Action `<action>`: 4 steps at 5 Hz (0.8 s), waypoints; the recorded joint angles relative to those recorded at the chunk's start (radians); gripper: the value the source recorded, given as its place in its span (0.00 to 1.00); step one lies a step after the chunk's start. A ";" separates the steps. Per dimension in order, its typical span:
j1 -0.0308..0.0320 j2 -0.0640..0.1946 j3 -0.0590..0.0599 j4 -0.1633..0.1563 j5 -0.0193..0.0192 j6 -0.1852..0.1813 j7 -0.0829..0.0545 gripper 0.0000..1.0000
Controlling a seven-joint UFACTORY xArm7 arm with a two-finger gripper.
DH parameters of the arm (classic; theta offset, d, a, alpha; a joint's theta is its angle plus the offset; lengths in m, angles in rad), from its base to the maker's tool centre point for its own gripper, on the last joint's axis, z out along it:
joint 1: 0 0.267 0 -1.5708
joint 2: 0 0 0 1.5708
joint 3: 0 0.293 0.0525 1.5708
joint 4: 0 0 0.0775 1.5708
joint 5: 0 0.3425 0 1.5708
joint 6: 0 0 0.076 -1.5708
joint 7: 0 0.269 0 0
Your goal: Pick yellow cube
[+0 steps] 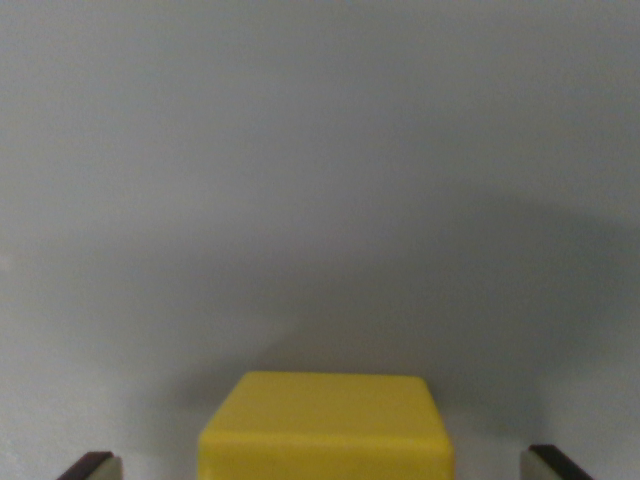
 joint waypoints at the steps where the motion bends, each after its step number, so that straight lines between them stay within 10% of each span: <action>1: 0.0000 0.000 0.000 0.000 0.0000 0.000 0.000 0.00; 2: 0.0000 0.000 0.000 0.000 0.0000 0.000 0.000 0.00; 3: 0.0000 0.000 0.000 0.000 0.0000 0.000 0.000 1.00; 4: 0.0000 0.000 0.000 0.000 0.0000 0.000 0.000 1.00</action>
